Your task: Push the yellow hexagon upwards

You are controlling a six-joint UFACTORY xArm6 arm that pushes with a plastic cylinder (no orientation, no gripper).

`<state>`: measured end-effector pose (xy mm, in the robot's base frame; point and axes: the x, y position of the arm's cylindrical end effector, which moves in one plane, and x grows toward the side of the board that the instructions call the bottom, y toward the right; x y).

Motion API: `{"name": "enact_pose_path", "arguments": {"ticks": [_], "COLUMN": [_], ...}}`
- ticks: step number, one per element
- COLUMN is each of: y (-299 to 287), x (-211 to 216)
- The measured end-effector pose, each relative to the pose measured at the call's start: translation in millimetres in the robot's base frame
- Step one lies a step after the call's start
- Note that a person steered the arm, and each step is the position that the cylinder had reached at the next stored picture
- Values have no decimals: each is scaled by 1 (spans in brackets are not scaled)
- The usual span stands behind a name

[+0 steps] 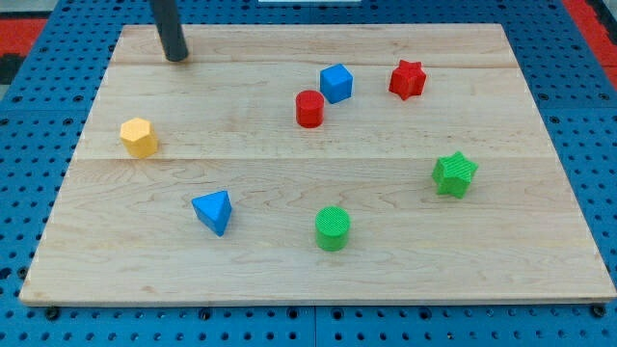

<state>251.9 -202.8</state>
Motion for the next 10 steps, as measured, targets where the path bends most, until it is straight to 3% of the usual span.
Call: {"name": "enact_pose_path", "arguments": {"ticks": [1, 2, 3, 4, 5, 6, 7, 8, 9, 10], "y": [-12, -66, -40, 36, 57, 57, 5, -5, -11, -57], "x": [53, 105, 208, 198, 148, 198, 190, 167, 193, 180]}}
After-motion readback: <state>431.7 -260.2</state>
